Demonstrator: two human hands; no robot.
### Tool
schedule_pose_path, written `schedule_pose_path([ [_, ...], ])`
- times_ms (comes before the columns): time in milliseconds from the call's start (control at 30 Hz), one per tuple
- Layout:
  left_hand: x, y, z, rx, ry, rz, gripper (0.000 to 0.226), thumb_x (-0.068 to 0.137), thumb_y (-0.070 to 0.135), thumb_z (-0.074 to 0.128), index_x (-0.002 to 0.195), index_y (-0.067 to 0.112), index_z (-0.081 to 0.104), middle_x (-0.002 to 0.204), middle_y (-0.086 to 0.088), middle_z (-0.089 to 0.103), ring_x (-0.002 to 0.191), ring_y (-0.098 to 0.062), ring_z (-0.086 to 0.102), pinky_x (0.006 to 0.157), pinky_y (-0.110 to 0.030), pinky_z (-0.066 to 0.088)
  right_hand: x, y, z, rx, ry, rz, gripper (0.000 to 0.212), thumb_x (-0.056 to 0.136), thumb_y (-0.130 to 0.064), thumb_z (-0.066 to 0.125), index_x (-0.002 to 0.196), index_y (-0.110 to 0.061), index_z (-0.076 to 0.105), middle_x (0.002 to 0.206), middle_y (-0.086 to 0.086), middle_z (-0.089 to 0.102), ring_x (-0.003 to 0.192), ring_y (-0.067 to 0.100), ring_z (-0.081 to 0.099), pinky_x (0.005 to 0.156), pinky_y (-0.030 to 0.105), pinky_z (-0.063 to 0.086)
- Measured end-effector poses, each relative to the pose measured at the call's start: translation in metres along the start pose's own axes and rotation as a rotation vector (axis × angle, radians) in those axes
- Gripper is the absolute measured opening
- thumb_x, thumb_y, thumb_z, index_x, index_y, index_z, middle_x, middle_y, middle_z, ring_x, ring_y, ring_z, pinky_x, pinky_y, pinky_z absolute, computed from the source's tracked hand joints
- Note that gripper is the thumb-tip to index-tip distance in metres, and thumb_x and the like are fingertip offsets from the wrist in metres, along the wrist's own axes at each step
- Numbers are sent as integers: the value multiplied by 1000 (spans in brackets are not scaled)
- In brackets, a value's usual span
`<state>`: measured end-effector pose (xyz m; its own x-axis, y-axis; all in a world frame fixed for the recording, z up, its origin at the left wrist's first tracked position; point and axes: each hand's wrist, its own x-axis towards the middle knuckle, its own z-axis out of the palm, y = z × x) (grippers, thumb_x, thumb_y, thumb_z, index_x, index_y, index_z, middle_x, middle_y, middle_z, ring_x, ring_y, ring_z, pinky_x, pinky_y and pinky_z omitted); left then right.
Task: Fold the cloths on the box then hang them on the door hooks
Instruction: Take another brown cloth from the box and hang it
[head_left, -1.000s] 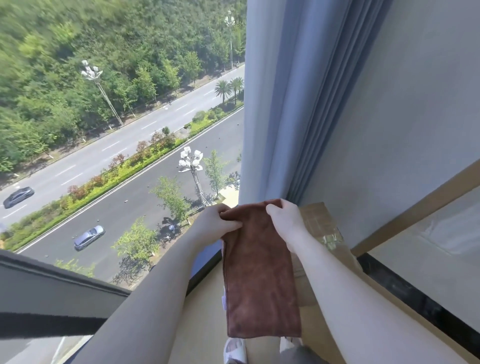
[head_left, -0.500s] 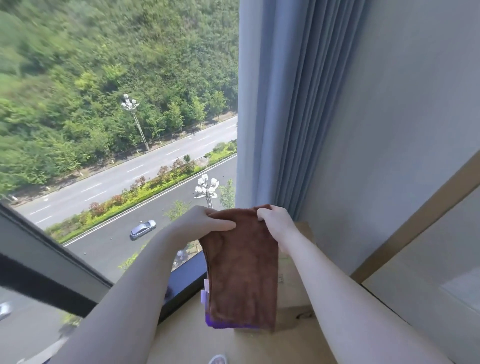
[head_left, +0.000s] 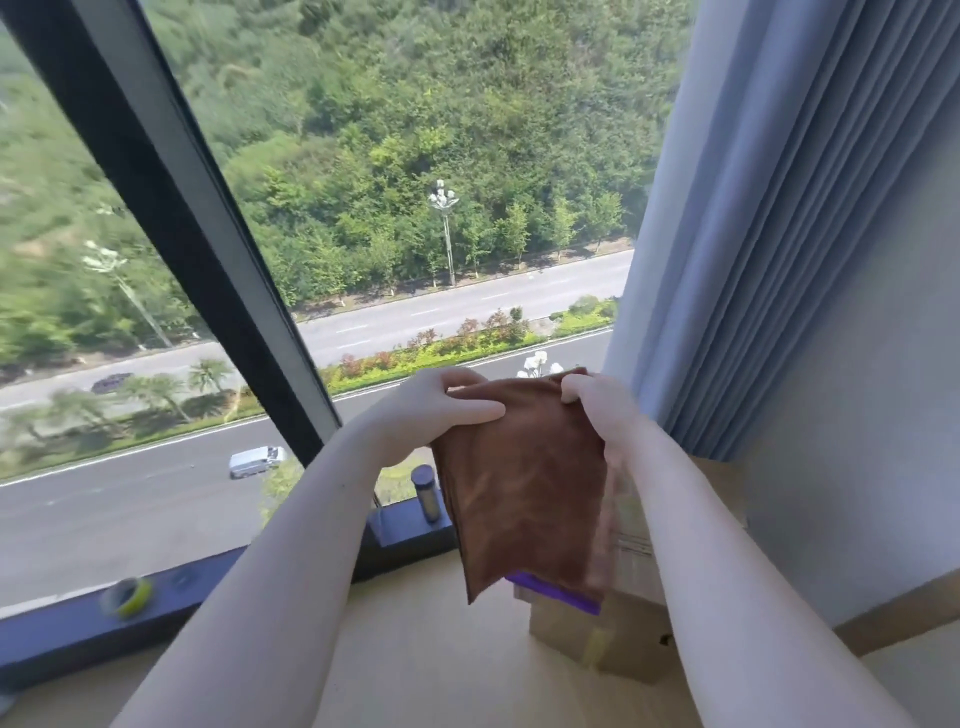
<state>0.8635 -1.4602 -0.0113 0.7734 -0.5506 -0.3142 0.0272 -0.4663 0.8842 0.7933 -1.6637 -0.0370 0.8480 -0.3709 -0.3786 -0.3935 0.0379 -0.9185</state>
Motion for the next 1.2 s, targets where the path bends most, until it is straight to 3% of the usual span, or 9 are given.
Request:
schedule_pose_path([
  [233, -91, -37, -57, -65, 156, 84, 27, 95, 19, 71, 112, 38, 76, 106, 2, 78, 96, -22, 76, 86, -39, 62, -35, -21, 80, -80, -131, -93, 5, 81, -13, 55, 78, -16, 57, 68, 7, 55, 62, 25, 49, 59, 28, 38],
  [367, -156, -71, -92, -85, 291, 75, 20, 95, 14, 70, 107, 27, 79, 100, -5, 78, 93, -24, 76, 82, -36, 61, -70, -23, 144, -65, -240, -113, 10, 82, -11, 54, 83, -17, 62, 72, 10, 60, 62, 26, 54, 57, 26, 45],
  [500, -224, -109, -129, -108, 492, 39, 4, 87, 22, 79, 88, 19, 79, 83, -2, 75, 79, -18, 72, 79, -44, 61, -112, -17, 215, -51, -276, -157, 15, 83, -9, 51, 80, -17, 62, 78, 11, 58, 70, 26, 53, 62, 31, 44],
  [600, -276, -139, -152, -145, 614, 4, 31, 82, 36, 81, 86, 7, 72, 84, -10, 71, 81, -26, 70, 93, -55, 56, -143, -10, 267, -30, -287, -177, 18, 82, -9, 51, 84, -16, 67, 81, 11, 60, 76, 27, 55, 68, 34, 44],
  [733, -343, -177, -179, -204, 756, -28, 27, 86, 34, 80, 72, 14, 68, 85, -10, 72, 91, -33, 72, 95, -54, 56, -183, 1, 333, -27, -365, -180, 27, 79, -11, 51, 91, -14, 74, 87, 10, 67, 80, 29, 60, 74, 38, 51],
  [900, -412, -219, -204, -284, 949, -21, 34, 75, 44, 84, 79, 13, 72, 83, -6, 75, 95, -34, 71, 94, -58, 56, -226, 13, 406, -51, -464, -175, 26, 85, -7, 50, 96, -13, 74, 87, 11, 67, 74, 28, 61, 66, 33, 50],
  [967, -435, -232, -212, -344, 1006, -15, 27, 79, 36, 85, 82, 12, 73, 81, -3, 73, 90, -31, 72, 92, -55, 58, -242, 16, 431, -62, -501, -175, 28, 86, -7, 50, 104, -8, 72, 87, 11, 66, 72, 26, 60, 62, 30, 48],
  [1067, -470, -252, -222, -488, 1068, -30, 10, 85, 15, 82, 85, 11, 73, 83, -6, 73, 85, -23, 72, 91, -47, 60, -262, 16, 467, -55, -548, -169, 23, 87, -5, 50, 91, -15, 70, 80, 9, 64, 65, 24, 57, 53, 24, 48],
  [1200, -512, -284, -232, -598, 1161, -50, 10, 89, 20, 79, 93, 13, 74, 91, -4, 79, 93, -24, 74, 87, -37, 61, -285, 19, 516, -44, -651, -174, 24, 83, -6, 51, 89, -17, 72, 79, 12, 63, 69, 28, 58, 60, 30, 50],
])
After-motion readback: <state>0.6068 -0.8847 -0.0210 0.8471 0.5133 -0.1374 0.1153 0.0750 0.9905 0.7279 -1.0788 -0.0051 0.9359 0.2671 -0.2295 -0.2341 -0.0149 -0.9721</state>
